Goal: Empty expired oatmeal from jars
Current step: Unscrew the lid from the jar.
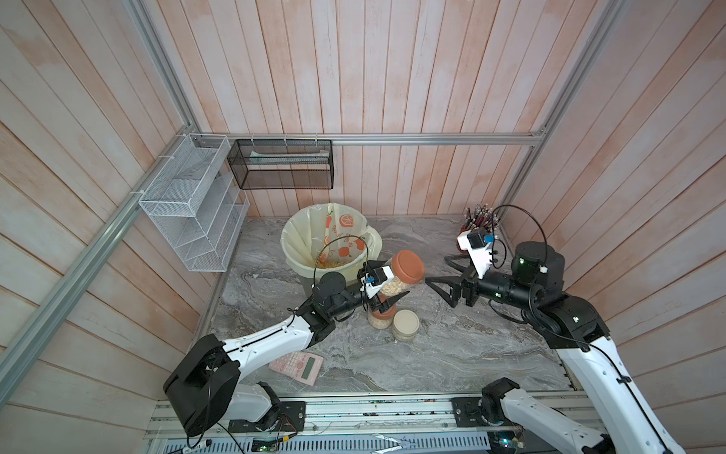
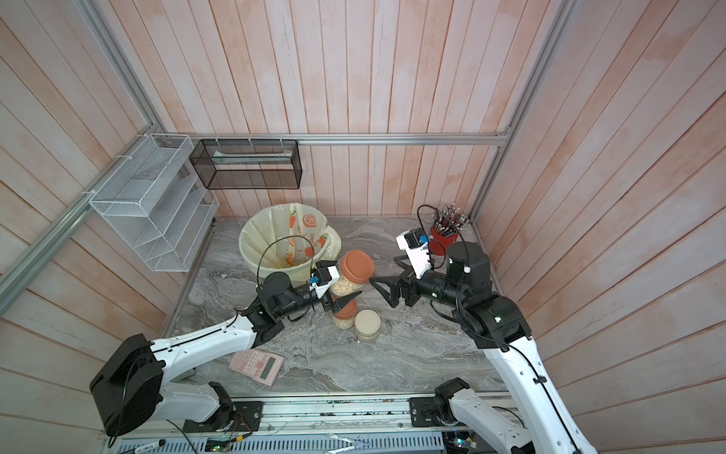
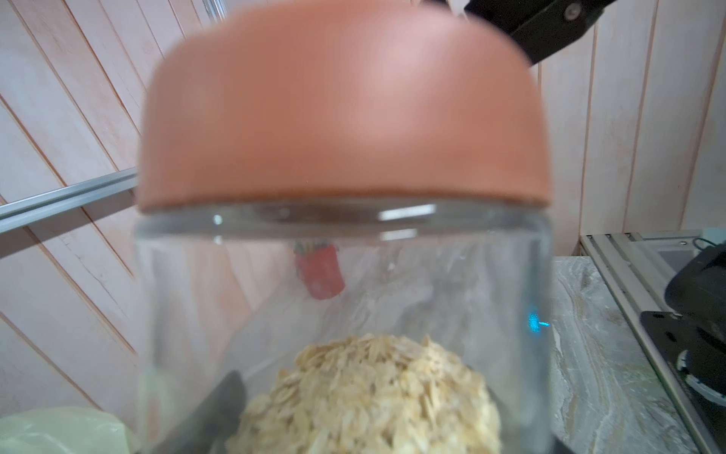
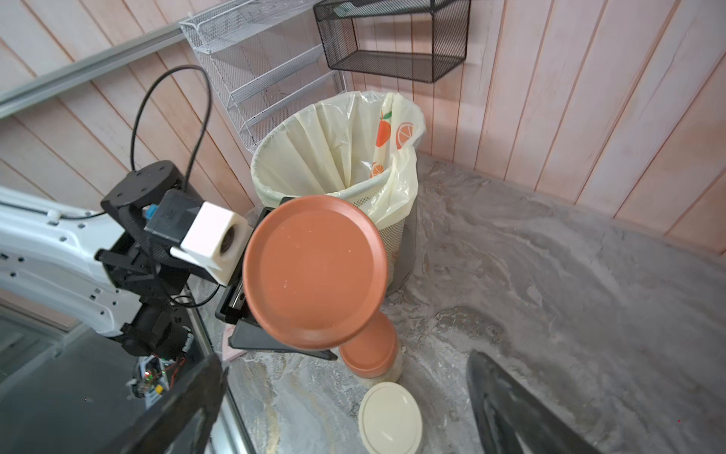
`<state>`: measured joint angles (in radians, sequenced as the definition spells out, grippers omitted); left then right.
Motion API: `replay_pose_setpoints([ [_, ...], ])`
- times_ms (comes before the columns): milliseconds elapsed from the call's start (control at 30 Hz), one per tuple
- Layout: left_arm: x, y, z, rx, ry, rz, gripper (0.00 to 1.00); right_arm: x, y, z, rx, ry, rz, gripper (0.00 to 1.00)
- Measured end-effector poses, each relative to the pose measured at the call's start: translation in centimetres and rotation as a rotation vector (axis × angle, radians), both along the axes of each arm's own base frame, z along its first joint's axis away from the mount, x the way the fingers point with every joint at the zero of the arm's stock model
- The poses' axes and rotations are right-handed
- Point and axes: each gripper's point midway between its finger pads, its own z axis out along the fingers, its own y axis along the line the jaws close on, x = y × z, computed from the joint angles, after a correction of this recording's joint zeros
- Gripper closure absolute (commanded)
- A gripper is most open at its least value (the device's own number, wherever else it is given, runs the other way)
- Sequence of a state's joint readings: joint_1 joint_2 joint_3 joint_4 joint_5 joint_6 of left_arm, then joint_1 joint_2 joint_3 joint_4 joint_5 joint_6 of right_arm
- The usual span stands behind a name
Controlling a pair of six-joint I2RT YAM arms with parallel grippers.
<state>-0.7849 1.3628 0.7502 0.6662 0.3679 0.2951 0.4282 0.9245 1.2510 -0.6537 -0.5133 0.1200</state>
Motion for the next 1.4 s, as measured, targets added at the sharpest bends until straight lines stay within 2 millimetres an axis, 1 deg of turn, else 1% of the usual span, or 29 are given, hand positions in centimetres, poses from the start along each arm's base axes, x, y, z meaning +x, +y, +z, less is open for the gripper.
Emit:
replay_pose_setpoints([
  [133, 0.4, 0.1, -0.1, 0.019, -0.028, 0.043, 0.9, 1.9, 0.4, -1.5, 0.049, 0.215, -0.096, 0.02],
  [200, 0.6, 0.1, -0.2, 0.029, -0.038, 0.06, 0.9, 2.4, 0.5, -1.5, 0.076, 0.289, -0.135, 0.02],
  [300, 0.6, 0.0, -0.5, 0.042, -0.045, 0.073, 0.9, 2.8, 0.6, -0.3, 0.128, 0.349, -0.175, 0.02],
  [433, 0.7, -0.1, -0.9, 0.057, -0.049, 0.085, 0.9, 3.0, 0.6, 1.6, 0.169, 0.386, -0.206, 0.02],
  [500, 0.8, -0.2, -1.0, 0.064, -0.053, 0.088, 0.91, 3.1, 0.9, 1.9, 0.174, 0.409, -0.218, 0.02],
  [767, 0.9, -0.2, -1.4, 0.087, -0.062, 0.109, 0.91, 3.5, 2.5, 0.4, 0.097, 0.512, -0.282, 0.02],
  [1000, 0.8, -0.3, -1.5, 0.096, -0.072, 0.118, 0.91, 3.6, 4.2, -0.7, 0.058, 0.553, -0.297, 0.02],
  [1233, 1.0, -0.2, -1.5, 0.099, -0.076, 0.126, 0.92, 3.3, 4.9, -1.1, 0.05, 0.571, -0.298, 0.02],
  [1400, 1.1, -0.1, -1.5, 0.099, -0.075, 0.135, 0.92, 3.3, 5.0, -1.2, 0.046, 0.569, -0.304, 0.02],
])
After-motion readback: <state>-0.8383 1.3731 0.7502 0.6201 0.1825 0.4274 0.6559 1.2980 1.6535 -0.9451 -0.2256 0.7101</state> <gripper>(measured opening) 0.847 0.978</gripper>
